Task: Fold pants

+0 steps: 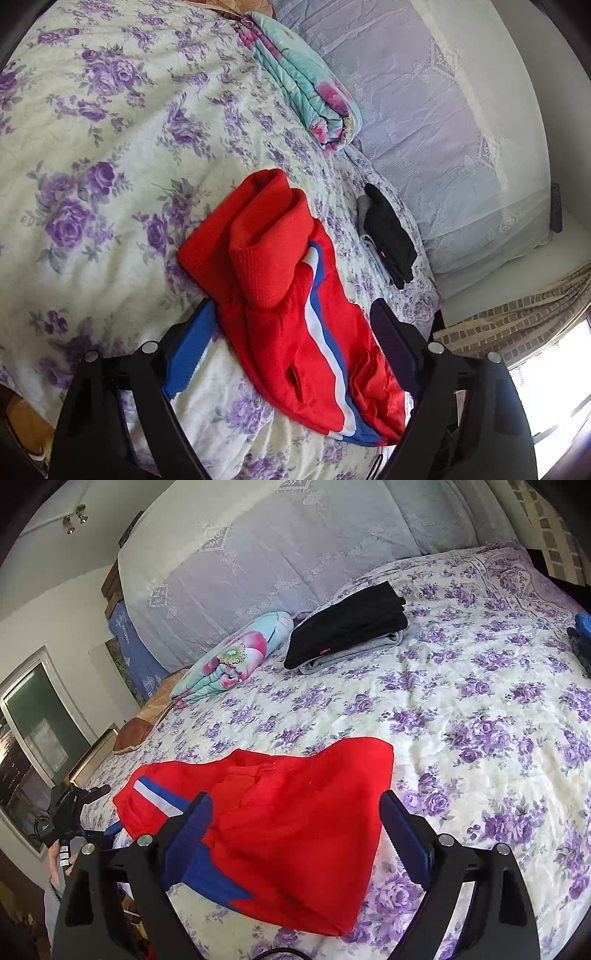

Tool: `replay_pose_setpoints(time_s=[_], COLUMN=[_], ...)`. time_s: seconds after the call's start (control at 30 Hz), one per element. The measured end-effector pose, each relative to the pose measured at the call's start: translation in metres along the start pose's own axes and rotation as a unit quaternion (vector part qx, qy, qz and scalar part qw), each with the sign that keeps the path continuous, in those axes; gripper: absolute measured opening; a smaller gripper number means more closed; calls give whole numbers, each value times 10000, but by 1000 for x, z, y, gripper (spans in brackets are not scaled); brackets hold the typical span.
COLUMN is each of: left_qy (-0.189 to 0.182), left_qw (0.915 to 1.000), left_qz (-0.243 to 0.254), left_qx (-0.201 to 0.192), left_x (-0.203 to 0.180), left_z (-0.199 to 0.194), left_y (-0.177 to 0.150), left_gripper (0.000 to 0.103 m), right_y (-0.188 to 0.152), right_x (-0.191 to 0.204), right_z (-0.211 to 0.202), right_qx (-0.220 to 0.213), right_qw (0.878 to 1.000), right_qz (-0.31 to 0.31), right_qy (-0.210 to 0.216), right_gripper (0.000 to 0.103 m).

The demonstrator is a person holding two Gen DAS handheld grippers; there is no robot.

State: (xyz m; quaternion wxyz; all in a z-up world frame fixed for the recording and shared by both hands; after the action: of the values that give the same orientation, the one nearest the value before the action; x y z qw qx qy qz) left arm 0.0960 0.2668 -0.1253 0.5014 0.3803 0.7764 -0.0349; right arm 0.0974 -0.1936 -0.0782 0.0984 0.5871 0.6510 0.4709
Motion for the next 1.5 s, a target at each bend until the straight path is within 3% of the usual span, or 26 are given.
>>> replay_pose_setpoints(time_s=[0.13,0.3,0.4,0.5,0.63,0.7,0.8,0.87,0.93,1.0,1.03,1.13,1.2,1.33,1.5], left_qy=[377,461,642,804,641,664,665,658,667,731,784,1003,1085,1230,1220], left_qw=[9993,9985,9972,9954,9959,9946,9924,9909,9889,9852,9826,9721,9654,9496,9329], left_qz=[38,117,146,317,447,612,840,959,1121,1322,1447,1846,2074,2597,3133], left_qx=[-75,-256,-350,-415,-461,-515,-614,-672,-709,-805,-862,-1044,-1146,-1252,-1291], left_x=[4,7,10,10,7,1,-13,-22,-32,-45,-52,-74,-89,-119,-159], left_z=[9,7,8,8,2,-1,-8,-11,-14,-17,-18,-19,-19,-13,-1], left_y=[-3,-3,1,2,0,-3,-6,-8,-12,-16,-19,-26,-31,-45,-63], left_gripper=[75,73,62,45,32,31,30,30,29,29,29,29,29,26,23], right_y=[-2,-3,-7,-12,-19,-24,-46,-52,-49,-42,-40,-52,-51,-32,-3], right_x=[-1,-8,-11,-5,18,30,29,28,29,29,27,19,20,12,-25], right_z=[-5,-17,-19,-16,1,15,53,58,48,32,30,54,49,20,-24], right_qx=[-27,-168,-178,-176,-46,73,816,760,650,345,341,1089,908,485,-105], right_qw=[9999,9997,9998,9997,9966,9914,9759,9734,9783,9863,9869,9730,9750,9913,9985], right_qz=[1,54,13,-178,-765,-1199,-1678,-1790,-1683,-1462,-1405,-1721,-1745,-1157,-384], right_qy=[119,176,111,-2,-287,-526,-1131,-1211,-1020,-677,-715,-1082,-1033,-405,-370], right_gripper=[92,92,92,92,92,92,92,94,94,94,94,95,96,96,96])
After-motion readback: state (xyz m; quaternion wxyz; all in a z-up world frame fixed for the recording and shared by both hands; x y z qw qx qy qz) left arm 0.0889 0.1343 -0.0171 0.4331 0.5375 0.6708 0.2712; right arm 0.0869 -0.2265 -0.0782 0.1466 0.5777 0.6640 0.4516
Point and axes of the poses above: each gripper's, at about its wrist camera, not at the fingertips, and z roughly the way its jaws point, x to its left, y to its top, the point moved 5 cm from there along z, roughly the way its jaws point, and after that the axes turned 3 degrees about x, right-handed, at the moved point
